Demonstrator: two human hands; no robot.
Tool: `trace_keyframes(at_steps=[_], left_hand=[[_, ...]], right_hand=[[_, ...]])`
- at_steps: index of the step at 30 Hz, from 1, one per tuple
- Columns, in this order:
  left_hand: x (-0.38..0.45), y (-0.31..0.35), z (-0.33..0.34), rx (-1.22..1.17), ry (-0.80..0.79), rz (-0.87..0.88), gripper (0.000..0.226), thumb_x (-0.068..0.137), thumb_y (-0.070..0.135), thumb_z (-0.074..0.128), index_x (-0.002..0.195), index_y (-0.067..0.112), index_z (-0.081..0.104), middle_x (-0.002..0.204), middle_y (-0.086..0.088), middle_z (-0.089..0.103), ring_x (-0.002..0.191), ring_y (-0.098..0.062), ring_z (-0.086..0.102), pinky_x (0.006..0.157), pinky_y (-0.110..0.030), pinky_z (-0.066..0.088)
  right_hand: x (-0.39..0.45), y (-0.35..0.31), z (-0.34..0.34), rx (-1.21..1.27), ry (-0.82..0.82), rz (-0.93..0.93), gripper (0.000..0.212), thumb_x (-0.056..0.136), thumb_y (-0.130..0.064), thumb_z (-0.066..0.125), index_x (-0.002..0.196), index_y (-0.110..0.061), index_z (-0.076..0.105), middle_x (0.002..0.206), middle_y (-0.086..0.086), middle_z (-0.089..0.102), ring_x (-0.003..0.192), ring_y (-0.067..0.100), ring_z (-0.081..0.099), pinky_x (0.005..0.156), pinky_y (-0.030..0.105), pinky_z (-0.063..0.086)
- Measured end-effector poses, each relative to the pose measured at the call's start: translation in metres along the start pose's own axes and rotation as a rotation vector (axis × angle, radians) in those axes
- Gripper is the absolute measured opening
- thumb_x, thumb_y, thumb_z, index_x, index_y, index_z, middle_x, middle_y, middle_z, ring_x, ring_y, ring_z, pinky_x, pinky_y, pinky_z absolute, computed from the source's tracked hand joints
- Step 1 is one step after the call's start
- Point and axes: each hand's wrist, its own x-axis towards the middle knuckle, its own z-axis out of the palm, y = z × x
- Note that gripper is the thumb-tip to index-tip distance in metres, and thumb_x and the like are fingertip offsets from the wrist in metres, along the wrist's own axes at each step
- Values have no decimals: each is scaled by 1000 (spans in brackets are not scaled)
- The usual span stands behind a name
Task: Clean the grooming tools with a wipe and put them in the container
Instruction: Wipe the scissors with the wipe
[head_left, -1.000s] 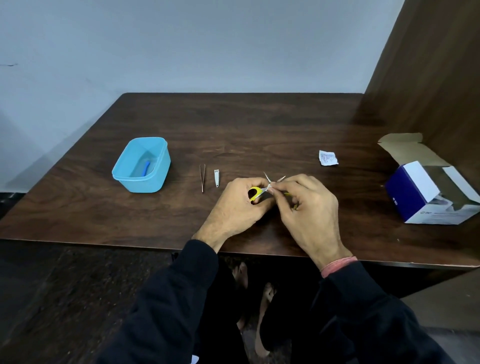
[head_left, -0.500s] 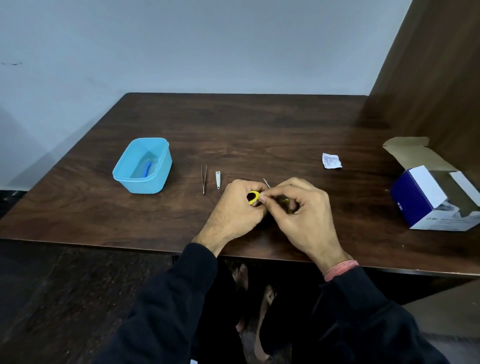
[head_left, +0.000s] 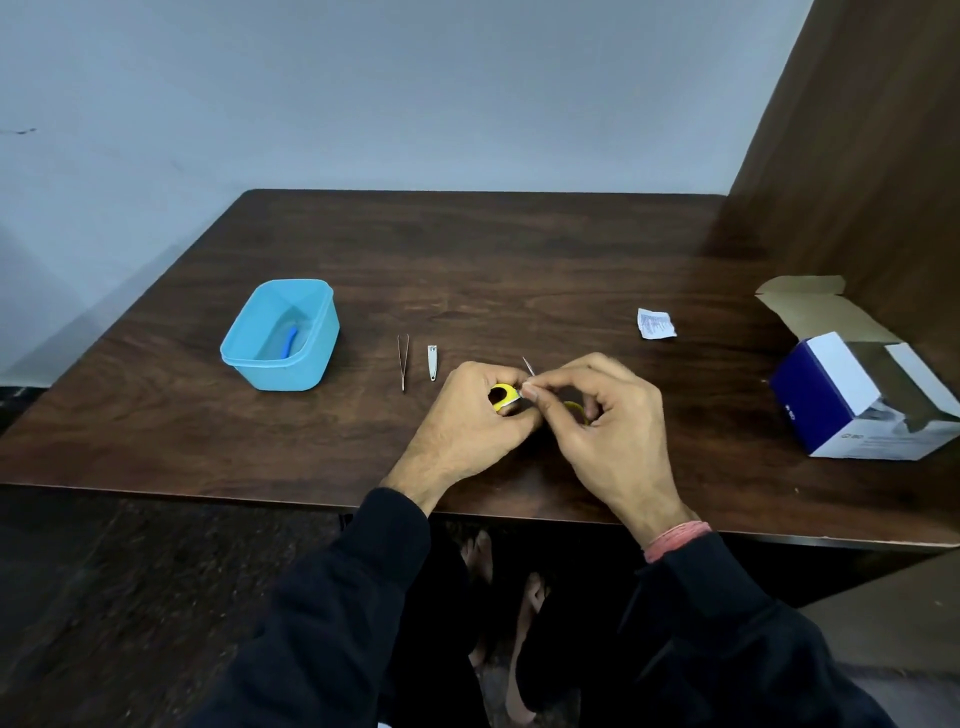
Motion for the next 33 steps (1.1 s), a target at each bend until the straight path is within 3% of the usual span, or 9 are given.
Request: trace_keyframes(at_steps=[6,10,15,20,22,25,29,33], left_hand=[[-1,4,1,25,-3,-6,25,93,17,80,73,32,78,62,9,56,60,-9,46,58,-31,38],[-1,4,0,-2,-12,-18,28,97,20,80,71,30,76,62,9,52,61,-9,43,60,-33,36],[-2,7,0,0,-30,-39,27,102,23,75,75,26,79,60,10,49,59,-9,41,58,-33,34],[-2,8,-2,26,-40,-23,43,101,16,76,63,34,71,56,17,49,55,-4,41,57,-24,34],[-2,7,-1,23,-45,-37,41,101,14,76,63,29,72,54,17,50,53,-4,41,55,-24,34],[-2,6,-2,10,-36,-41,34,101,15,76,67,18,72,55,12,48,53,-7,39,54,-27,33],[-2,5,-2,9,-51,-23,28,99,20,76,72,18,76,57,8,49,56,-10,40,56,-33,33],[-1,4,-2,21,-54,-19,28,99,21,81,72,27,78,58,12,57,59,-4,46,61,-26,39]], right_hand=[[2,-3,-2,11,17,42,8,93,-15,91,97,-21,88,92,-13,76,75,-4,58,73,11,39],[1,-3,-3,6,-12,61,11,95,-13,87,98,-23,84,94,-16,72,67,14,54,66,18,42],[2,0,-1,-35,-25,101,11,95,-14,87,98,-24,84,95,-17,72,77,-2,57,75,15,41],[12,0,3,-32,-16,101,12,95,-16,86,96,-27,83,95,-17,73,82,1,64,76,28,51],[17,-3,5,-5,-27,102,12,95,-17,86,95,-28,83,96,-17,74,89,9,72,80,38,60],[16,-6,4,-22,-33,102,10,96,-20,85,96,-30,82,96,-17,74,94,12,73,85,45,62],[4,-8,-3,-98,-42,110,12,95,-20,85,95,-30,80,95,-18,74,95,13,69,87,40,57],[21,-13,-1,-150,-39,114,11,95,-24,85,91,-33,80,92,-19,73,92,13,65,85,29,50]])
